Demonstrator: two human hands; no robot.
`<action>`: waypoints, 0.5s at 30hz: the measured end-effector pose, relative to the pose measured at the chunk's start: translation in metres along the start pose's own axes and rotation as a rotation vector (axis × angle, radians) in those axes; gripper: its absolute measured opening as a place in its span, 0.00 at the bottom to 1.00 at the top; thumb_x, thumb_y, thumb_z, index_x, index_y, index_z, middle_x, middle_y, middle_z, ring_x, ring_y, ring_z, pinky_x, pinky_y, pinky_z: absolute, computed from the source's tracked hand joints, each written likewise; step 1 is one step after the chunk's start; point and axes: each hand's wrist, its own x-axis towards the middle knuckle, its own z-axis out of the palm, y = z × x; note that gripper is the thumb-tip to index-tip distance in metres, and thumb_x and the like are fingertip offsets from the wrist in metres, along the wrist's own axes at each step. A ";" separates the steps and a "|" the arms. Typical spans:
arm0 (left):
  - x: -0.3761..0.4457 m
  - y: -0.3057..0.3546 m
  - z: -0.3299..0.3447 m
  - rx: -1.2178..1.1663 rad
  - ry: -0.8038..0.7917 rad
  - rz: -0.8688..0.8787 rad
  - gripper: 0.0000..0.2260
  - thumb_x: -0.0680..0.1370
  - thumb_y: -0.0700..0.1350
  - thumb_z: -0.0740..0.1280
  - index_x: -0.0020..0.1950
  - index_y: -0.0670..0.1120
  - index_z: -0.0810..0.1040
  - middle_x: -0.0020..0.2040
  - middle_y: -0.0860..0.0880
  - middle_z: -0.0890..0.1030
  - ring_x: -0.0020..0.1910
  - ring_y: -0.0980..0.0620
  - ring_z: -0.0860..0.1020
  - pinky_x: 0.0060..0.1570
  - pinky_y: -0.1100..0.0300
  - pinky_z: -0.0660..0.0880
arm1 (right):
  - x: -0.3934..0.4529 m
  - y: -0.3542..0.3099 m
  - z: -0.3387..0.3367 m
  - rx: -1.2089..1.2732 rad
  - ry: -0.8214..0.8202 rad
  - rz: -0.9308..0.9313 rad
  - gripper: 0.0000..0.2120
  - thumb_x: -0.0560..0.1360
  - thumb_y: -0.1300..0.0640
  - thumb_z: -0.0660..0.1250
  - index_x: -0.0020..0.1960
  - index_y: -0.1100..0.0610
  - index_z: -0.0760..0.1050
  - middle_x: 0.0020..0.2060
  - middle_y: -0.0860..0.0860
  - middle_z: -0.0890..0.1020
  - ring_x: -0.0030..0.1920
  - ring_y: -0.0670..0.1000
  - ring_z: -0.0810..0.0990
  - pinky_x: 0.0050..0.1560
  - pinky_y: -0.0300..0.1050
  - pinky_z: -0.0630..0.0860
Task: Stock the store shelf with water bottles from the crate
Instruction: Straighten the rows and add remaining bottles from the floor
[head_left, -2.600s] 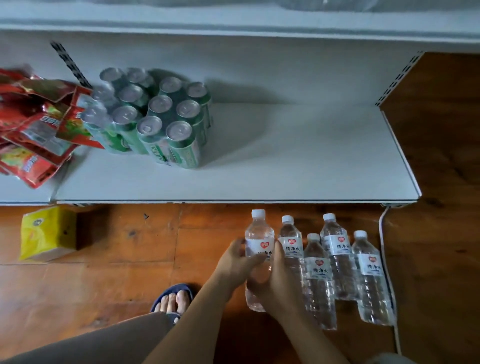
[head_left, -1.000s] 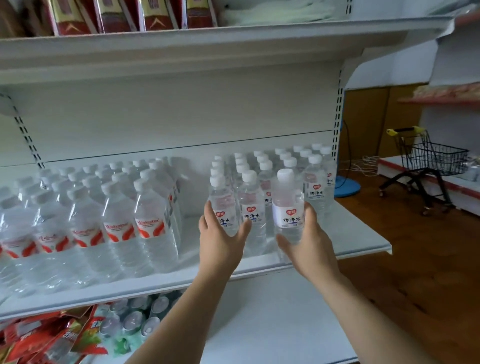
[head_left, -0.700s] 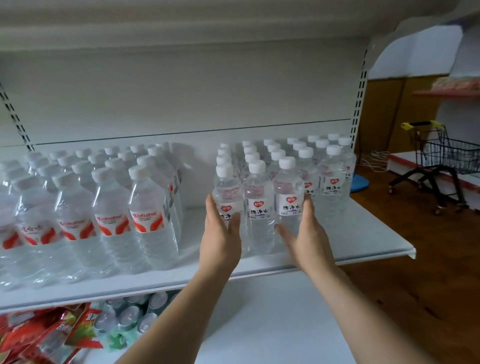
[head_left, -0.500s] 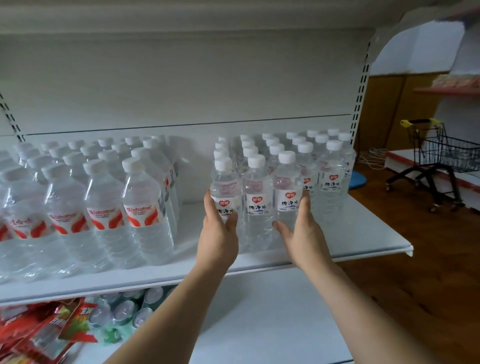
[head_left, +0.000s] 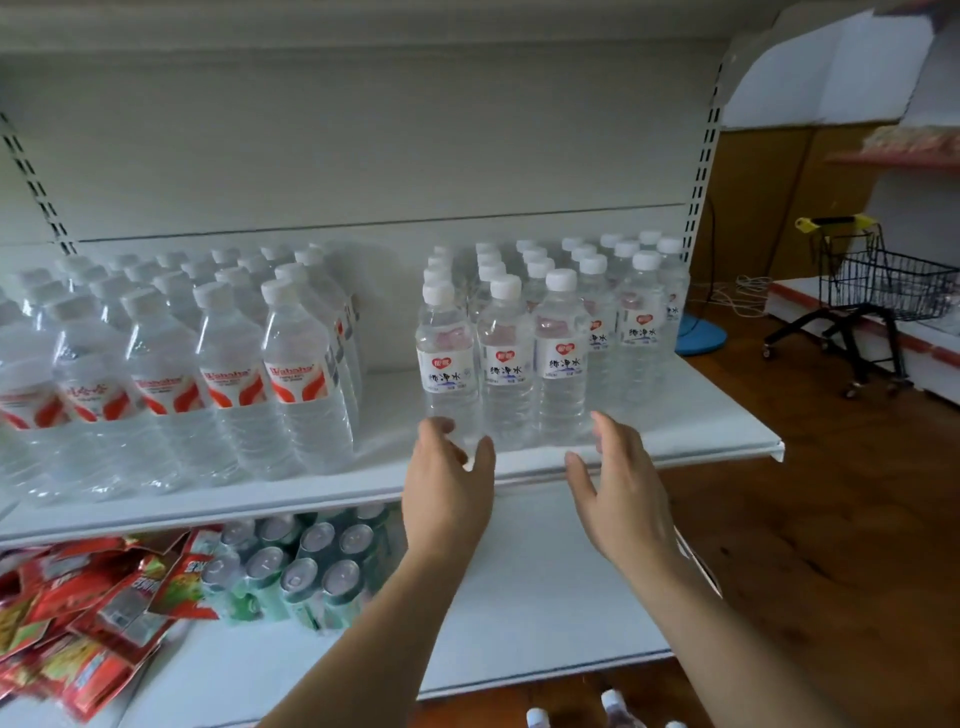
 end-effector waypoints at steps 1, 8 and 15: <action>-0.011 -0.002 0.005 -0.019 -0.023 0.027 0.15 0.79 0.54 0.67 0.62 0.50 0.71 0.44 0.52 0.80 0.44 0.52 0.78 0.42 0.57 0.70 | -0.009 0.002 -0.001 0.003 0.057 -0.048 0.23 0.79 0.53 0.66 0.70 0.59 0.68 0.59 0.57 0.78 0.55 0.56 0.80 0.47 0.46 0.80; -0.085 -0.062 0.058 -0.010 -0.343 -0.055 0.14 0.79 0.56 0.66 0.60 0.51 0.73 0.41 0.55 0.78 0.41 0.59 0.78 0.39 0.63 0.72 | -0.097 0.041 0.021 -0.038 -0.175 0.101 0.22 0.80 0.46 0.64 0.71 0.54 0.67 0.63 0.51 0.76 0.59 0.50 0.78 0.54 0.41 0.77; -0.154 -0.169 0.102 0.099 -0.737 -0.410 0.15 0.82 0.53 0.62 0.62 0.45 0.75 0.56 0.48 0.81 0.52 0.49 0.80 0.52 0.56 0.76 | -0.216 0.070 0.064 -0.069 -0.672 0.426 0.28 0.80 0.42 0.61 0.77 0.50 0.60 0.72 0.50 0.70 0.69 0.51 0.72 0.66 0.49 0.72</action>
